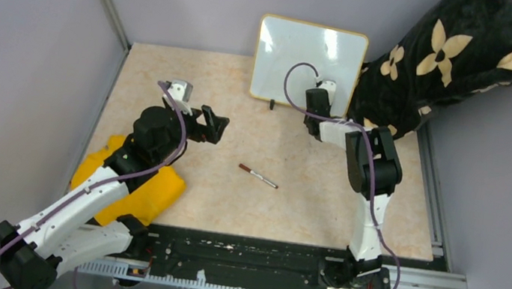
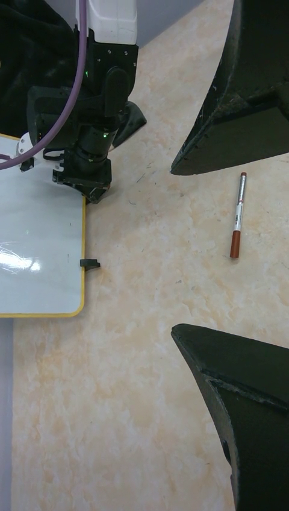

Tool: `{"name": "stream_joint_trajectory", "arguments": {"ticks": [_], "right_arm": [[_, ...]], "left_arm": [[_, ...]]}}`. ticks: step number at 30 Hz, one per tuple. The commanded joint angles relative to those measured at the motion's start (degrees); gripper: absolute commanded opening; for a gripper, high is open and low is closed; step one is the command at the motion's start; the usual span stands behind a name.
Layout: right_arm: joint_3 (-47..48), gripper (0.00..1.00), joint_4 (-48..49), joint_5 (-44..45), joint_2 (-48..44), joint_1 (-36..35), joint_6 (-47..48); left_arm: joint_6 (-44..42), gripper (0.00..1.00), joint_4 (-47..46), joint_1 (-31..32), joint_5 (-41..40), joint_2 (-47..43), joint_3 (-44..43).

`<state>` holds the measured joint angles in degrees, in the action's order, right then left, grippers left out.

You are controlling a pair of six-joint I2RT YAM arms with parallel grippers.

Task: Write a sentence on the whiteboard
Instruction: Move the whiteboard stand to the center of the board.

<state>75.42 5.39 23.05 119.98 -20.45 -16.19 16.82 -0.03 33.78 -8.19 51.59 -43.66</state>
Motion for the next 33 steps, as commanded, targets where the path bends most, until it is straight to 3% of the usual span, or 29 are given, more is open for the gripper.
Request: {"name": "stream_joint_trajectory", "arguments": {"ticks": [1,17,33], "right_arm": [[-3.37,0.0,1.57,-2.17,-3.02,0.27,0.64],[-17.27,0.0,3.76,-1.2,-13.04,-6.62,3.19],[-35.53,0.0,5.15,-0.19,-27.79,-16.4,-4.35]], "left_arm": [[-0.22,0.99,-1.64,0.26,1.52,-0.18,0.22],[0.23,0.99,-1.82,0.25,3.13,-0.55,0.37],[0.34,0.99,-1.9,0.33,3.18,0.24,0.53]]}}
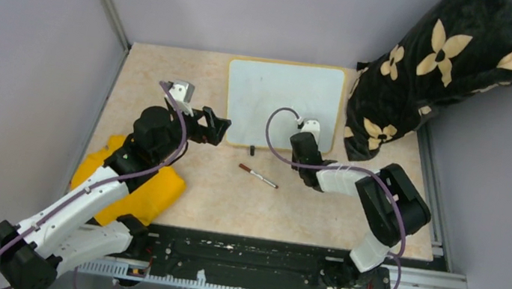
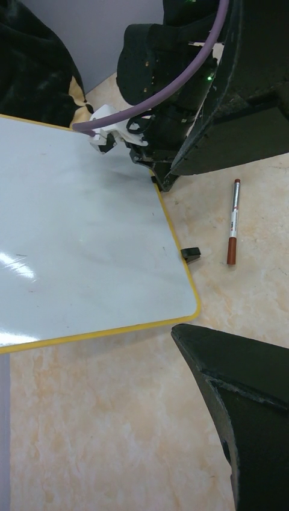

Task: Write a sentence on the whiteboard
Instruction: Move the whiteboard stand to the center of the board.

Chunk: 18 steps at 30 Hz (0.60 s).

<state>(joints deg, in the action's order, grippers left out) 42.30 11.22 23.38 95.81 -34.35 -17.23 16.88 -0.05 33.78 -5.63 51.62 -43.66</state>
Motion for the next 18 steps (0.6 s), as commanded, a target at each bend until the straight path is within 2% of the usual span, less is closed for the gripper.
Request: {"name": "stream_joint_trajectory", "arguments": {"ticks": [1,18], "right_arm": [[-3.0,0.0,-0.94,-0.34,-4.34,-2.92,-4.0],[-4.41,0.0,-4.84,2.27,-6.98,-6.52,-10.11]], "left_arm": [[0.26,0.99,-1.92,0.32,0.55,0.36,0.55],[0.17,0.99,-1.66,0.34,-0.17,1.4,0.47]]}}
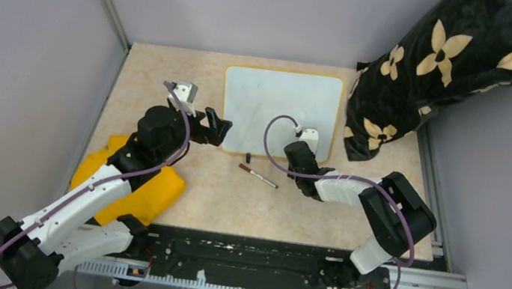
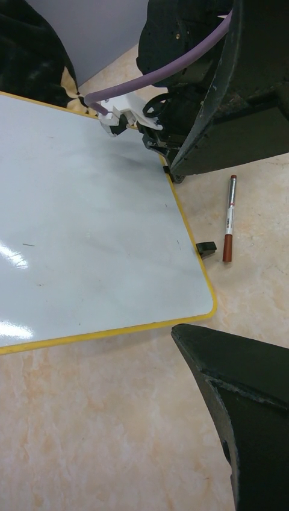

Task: Write a sentence on the whiteboard
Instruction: Move the whiteboard stand to the center of the board.

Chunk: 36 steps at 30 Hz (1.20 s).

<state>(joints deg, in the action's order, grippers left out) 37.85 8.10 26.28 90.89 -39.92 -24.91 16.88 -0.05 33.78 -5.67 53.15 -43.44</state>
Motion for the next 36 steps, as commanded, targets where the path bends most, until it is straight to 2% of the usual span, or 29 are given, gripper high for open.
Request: {"name": "stream_joint_trajectory", "arguments": {"ticks": [1,22,28,36], "right_arm": [[0.04,0.0,-1.83,-0.58,-2.15,-0.91,-2.47],[-1.98,0.0,-2.3,-0.65,-4.13,-0.88,-1.48],[-1.83,0.32,-2.34,-1.62,-5.67,-0.9,-1.9],[-3.02,0.54,-3.67,-2.83,-12.1,-0.94,-2.25]], "left_arm": [[0.17,0.99,-1.68,0.35,-0.13,-0.16,0.24],[-0.01,0.99,-1.6,0.31,-0.83,-1.53,0.29],[-0.05,0.99,-1.45,0.33,-1.09,-1.75,0.25],[-0.1,0.99,-1.33,0.35,-0.93,-1.94,0.17]]}}
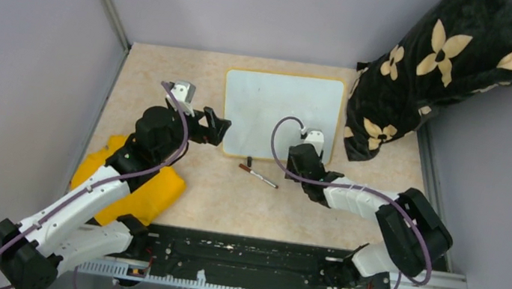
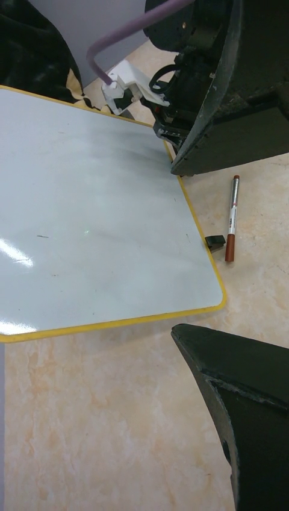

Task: Write a sentence on the whiteboard
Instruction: Move the whiteboard stand to the center of the board.

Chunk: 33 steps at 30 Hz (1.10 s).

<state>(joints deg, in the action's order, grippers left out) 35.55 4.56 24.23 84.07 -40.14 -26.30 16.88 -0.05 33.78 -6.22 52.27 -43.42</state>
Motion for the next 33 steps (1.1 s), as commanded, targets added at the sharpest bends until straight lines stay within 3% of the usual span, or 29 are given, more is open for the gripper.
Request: {"name": "stream_joint_trajectory", "arguments": {"ticks": [1,4,11,17,21,26,33], "right_arm": [[-0.97,0.56,-0.69,-0.88,-6.38,-0.72,-0.85],[-2.0,0.62,-2.74,-1.44,-10.46,-0.71,-0.57],[-5.75,0.65,-9.35,-6.43,-26.19,-1.22,3.08],[-7.71,0.62,-5.76,-21.42,-37.09,-2.64,7.7],[-6.05,0.61,-2.07,-16.29,-31.01,-9.06,9.46],[-6.21,0.6,9.26,-10.73,-21.11,-15.3,12.65],[3.07,0.6,5.22,-11.92,-5.99,-15.08,14.12]], "left_arm": [[-0.1,0.99,-1.42,0.29,-0.37,-1.18,0.14],[-0.18,0.99,-1.42,0.27,-0.32,-1.36,0.15],[-0.19,0.99,-1.42,0.28,-0.21,-1.65,0.11],[-0.27,0.99,-1.51,0.3,-0.46,-2.15,0.15],[0.24,0.99,-1.54,0.32,-1.61,-2.29,0.21],[4.17,0.99,-0.8,0.32,-6.62,-4.12,1.26],[2.1,0.99,-2.1,0.32,-7.37,-5.84,2.89]]}}
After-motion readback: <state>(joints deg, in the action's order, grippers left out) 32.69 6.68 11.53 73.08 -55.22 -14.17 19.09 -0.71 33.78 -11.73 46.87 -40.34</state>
